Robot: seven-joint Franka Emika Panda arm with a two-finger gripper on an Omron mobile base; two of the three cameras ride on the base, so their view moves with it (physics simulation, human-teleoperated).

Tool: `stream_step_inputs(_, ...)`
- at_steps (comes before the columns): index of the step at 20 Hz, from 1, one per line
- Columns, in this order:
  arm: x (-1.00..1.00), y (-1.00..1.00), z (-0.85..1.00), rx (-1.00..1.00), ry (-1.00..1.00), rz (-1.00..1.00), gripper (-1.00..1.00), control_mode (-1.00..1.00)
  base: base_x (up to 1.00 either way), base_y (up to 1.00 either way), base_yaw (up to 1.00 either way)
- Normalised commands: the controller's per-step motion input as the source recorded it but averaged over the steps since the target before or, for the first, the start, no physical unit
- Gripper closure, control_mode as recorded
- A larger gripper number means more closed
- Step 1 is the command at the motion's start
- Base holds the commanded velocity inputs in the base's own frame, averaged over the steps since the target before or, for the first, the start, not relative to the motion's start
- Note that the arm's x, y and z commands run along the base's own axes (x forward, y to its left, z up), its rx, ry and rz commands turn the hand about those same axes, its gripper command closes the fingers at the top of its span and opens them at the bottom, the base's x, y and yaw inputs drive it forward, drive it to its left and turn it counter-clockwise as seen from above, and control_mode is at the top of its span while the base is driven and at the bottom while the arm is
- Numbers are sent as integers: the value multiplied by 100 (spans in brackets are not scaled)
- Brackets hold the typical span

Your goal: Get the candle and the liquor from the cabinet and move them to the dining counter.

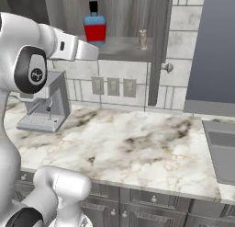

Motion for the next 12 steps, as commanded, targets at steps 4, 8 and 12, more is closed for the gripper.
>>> stream_step_inputs(4,21,-19,0,0,-1,-4,-100,-100,0,0,0)
stream_step_inputs(8,26,-14,0,0,0,-6,-100,-100,0,0,0)
stream_step_inputs(12,36,-13,0,0,0,-3,-100,-100,0,0,0)
